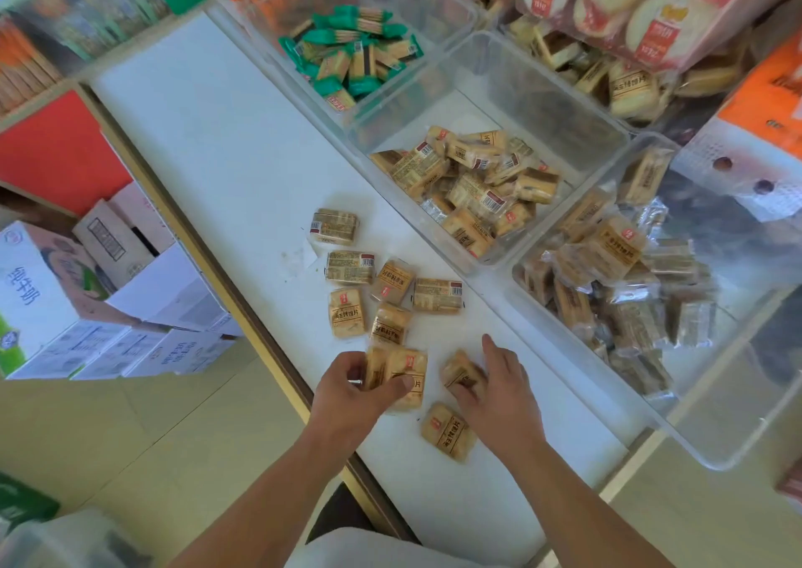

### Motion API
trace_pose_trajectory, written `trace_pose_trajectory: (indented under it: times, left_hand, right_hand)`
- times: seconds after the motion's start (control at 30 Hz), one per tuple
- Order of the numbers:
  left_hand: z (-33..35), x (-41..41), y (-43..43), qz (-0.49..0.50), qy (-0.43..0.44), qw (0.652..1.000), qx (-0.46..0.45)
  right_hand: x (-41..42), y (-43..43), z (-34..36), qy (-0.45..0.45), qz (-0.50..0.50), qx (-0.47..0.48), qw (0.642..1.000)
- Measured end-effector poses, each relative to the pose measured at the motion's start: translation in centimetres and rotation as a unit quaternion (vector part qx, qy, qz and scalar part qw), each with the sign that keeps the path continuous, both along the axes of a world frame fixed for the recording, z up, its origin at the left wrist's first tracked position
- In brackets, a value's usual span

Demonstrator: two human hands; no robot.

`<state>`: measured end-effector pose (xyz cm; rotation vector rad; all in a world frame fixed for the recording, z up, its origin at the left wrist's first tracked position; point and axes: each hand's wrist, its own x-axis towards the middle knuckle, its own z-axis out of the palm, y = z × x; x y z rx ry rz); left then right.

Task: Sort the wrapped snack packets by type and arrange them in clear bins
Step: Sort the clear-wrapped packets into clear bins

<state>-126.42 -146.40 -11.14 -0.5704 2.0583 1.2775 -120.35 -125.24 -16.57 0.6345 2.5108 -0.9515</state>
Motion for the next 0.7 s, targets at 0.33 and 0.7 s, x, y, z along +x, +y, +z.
trace_pose_trajectory:
  times: [0.33, 0.7]
  left_hand:
    - [0.9, 1.5, -0.7, 0.023, 0.001, 1.0, -0.01]
    - [1.4, 2.6, -2.4, 0.063, -0.006, 0.998, 0.022]
  right_hand:
    - [3.9, -3.2, -0.2, -0.022, 0.147, 0.104, 0.984]
    - [2.5, -1.6, 0.9, -0.034, 0.007, -0.011, 0.999]
